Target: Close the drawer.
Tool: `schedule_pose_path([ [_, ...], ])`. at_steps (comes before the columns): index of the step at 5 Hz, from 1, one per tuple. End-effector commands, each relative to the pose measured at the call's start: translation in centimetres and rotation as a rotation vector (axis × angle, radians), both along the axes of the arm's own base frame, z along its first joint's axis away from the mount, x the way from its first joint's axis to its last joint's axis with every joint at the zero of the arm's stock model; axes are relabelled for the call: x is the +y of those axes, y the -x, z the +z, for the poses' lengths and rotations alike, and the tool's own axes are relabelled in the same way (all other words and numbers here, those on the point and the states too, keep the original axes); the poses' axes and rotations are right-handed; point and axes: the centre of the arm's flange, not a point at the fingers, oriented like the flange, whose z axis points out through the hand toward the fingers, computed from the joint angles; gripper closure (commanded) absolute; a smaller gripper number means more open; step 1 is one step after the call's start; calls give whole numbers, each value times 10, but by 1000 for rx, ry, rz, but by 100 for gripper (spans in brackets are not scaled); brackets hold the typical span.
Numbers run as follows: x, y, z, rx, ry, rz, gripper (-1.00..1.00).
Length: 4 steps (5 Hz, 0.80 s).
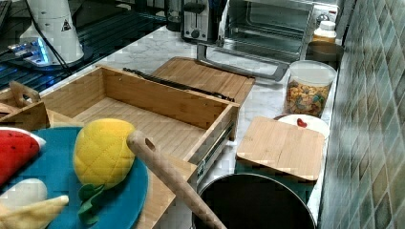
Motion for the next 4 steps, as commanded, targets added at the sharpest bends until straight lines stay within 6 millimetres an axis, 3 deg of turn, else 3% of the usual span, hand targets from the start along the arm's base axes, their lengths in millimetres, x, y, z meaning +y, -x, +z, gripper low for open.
schedule_pose_path([
  [1, -1, 12, -73, 64, -1, 271, 100],
  [2, -4, 17, -101, 49, 43, 318, 100],
  [4, -29, 25, -143, -6, 45, 390, 100],
])
